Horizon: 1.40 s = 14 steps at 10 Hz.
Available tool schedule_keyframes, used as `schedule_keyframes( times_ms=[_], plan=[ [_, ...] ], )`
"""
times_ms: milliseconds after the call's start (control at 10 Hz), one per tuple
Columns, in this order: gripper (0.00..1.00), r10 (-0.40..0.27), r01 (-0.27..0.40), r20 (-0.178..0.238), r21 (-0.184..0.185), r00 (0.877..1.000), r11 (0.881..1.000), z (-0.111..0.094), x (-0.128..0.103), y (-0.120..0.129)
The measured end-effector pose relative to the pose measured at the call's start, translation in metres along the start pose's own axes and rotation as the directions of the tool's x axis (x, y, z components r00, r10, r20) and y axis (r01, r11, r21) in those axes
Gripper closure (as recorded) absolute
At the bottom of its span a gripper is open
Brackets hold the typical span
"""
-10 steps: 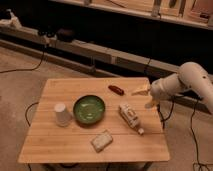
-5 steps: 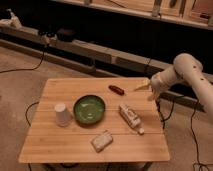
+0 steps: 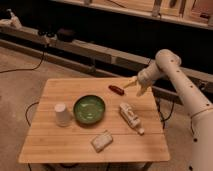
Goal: Pick up the ceramic bowl
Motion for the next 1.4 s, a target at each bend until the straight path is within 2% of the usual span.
schedule_keyframes(
  times_ms=[100, 300, 500, 600, 800, 900, 1100, 1300, 1400],
  plan=[
    [0.35, -0.017, 0.017, 0.004, -0.007, 1.0, 1.0, 0.018, 0.01, -0.009],
    [0.35, -0.061, 0.06, -0.028, -0.019, 0.998, 0.998, 0.036, 0.029, -0.023],
    [0.35, -0.14, 0.14, -0.082, -0.008, 0.987, 0.99, 0.046, 0.045, -0.043],
    [0.35, -0.194, 0.195, -0.091, 0.01, 0.977, 0.981, 0.053, 0.045, -0.058],
    [0.35, -0.264, 0.268, -0.073, 0.059, 0.962, 0.961, 0.067, 0.032, -0.079],
    [0.35, -0.29, 0.293, -0.047, 0.098, 0.956, 0.951, 0.075, 0.019, -0.088],
    [0.35, -0.323, 0.313, 0.037, 0.164, 0.946, 0.935, 0.1, -0.008, -0.094],
    [0.35, -0.329, 0.314, 0.064, 0.174, 0.942, 0.933, 0.116, -0.013, -0.089],
    [0.35, -0.326, 0.314, 0.06, 0.147, 0.944, 0.938, 0.124, -0.007, -0.082]
  ],
)
